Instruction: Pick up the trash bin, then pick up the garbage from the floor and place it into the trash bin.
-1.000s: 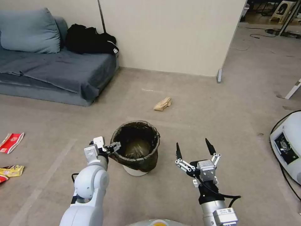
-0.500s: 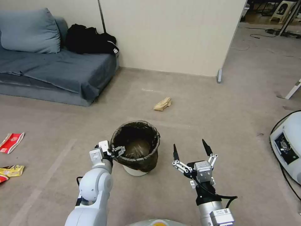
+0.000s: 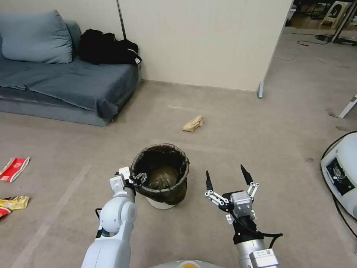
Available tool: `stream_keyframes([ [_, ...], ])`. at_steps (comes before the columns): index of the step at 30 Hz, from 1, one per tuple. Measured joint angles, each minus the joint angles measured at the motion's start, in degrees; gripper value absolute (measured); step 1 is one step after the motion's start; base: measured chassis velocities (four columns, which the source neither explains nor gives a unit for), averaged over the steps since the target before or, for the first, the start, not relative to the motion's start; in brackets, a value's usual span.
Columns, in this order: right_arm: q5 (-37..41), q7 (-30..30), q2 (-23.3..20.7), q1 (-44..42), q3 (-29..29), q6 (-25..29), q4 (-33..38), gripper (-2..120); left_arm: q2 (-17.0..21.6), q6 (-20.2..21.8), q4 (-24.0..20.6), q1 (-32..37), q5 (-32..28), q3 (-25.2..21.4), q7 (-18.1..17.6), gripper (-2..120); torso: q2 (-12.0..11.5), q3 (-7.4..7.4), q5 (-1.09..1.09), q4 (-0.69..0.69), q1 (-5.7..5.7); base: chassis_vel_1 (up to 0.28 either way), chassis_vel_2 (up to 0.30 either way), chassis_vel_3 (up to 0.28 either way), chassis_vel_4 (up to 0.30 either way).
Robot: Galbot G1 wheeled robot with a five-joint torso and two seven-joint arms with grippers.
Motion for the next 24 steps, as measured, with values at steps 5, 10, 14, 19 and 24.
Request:
stream_keyframes([
  [5,-1.8,2.1,-0.1,0.0,-0.8,-0.9,0.3,100,-0.7,0.0,0.0,0.6,0.5,0.3,-0.4,44,0.0,0.0,0.01,0.0,-0.01,0.0,0.0,0.0,0.0],
  [10,-2.8,3.4,-0.1,0.0,-0.9,-0.2,0.1,100,-1.1,0.0,0.0,0.8,0.8,0.6,-0.4,28,0.0,0.0,0.01,0.0,-0.01,0.0,0.0,0.0,0.0],
  [14,-2.8,4.0,-0.1,0.1,-1.2,1.0,-0.1,100,-1.4,0.0,0.0,1.0,1.2,0.8,-0.4,13,0.0,0.0,0.01,0.01,-0.01,0.0,0.0,0.0,0.0],
  [19,-2.8,4.1,-0.1,0.1,-1.5,2.5,-0.4,100,-1.8,0.0,0.0,1.2,1.5,0.9,-0.4,4,0.0,0.0,0.0,0.0,0.0,0.0,0.0,0.0,0.0],
  [24,-3.2,4.0,-0.1,0.1,-1.5,3.6,-0.4,100,-2.2,0.0,-0.2,1.6,2.0,0.9,-0.4,4,0.0,0.0,-0.01,0.0,-0.01,0.0,0.0,0.0,0.0],
])
